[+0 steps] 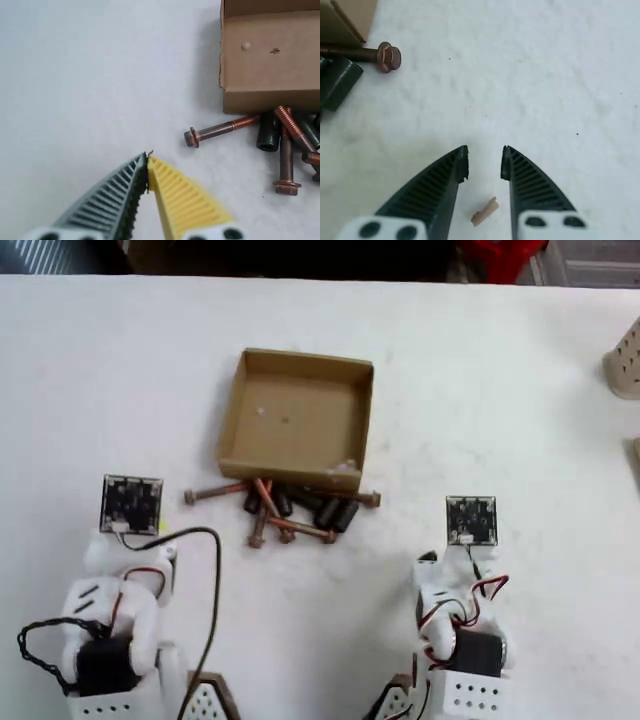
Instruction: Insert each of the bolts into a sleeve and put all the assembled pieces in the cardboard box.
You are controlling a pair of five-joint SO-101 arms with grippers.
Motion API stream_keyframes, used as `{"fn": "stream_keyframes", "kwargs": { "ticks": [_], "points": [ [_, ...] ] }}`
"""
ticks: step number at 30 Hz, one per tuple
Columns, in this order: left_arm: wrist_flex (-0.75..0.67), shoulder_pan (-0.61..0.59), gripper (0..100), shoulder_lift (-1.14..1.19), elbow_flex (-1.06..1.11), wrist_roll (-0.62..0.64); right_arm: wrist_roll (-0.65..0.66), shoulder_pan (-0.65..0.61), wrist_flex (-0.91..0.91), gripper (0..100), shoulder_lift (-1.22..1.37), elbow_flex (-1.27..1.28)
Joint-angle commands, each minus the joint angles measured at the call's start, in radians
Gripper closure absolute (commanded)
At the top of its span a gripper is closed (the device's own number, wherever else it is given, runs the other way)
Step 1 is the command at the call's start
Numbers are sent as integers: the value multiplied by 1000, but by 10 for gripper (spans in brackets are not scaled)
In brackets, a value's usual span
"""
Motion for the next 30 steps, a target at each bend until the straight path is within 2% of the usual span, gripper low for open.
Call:
{"fn": "stream_keyframes", "kwargs": {
  "ticks": [1, 8, 10, 13, 16, 19, 24, 27, 30],
  "points": [
    [-11, 13, 972, 102, -107, 11, -3, 15, -13, 894, -7, -9],
    [-51, 15, 972, 542, -319, 17, -3, 16, -36, 893, -7, 8],
    [-80, 28, 972, 636, -348, 64, -3, 24, -77, 893, -7, 23],
    [-173, 38, 963, 743, -345, 206, -6, 39, -145, 893, -7, 46],
    [-222, 64, 880, 832, -333, 318, -3, 36, -166, 893, -7, 51],
    [-285, 74, 786, 901, -284, 373, -2, -1, -165, 896, -7, 51],
    [-430, 5, 784, 935, -203, 374, 0, -82, -166, 897, -7, 46],
    [-534, -39, 796, 940, -149, 370, 48, -108, -160, 906, -5, 14],
    [-605, -47, 797, 940, -114, 307, 58, -117, -130, 980, -5, -72]
  ]
}}
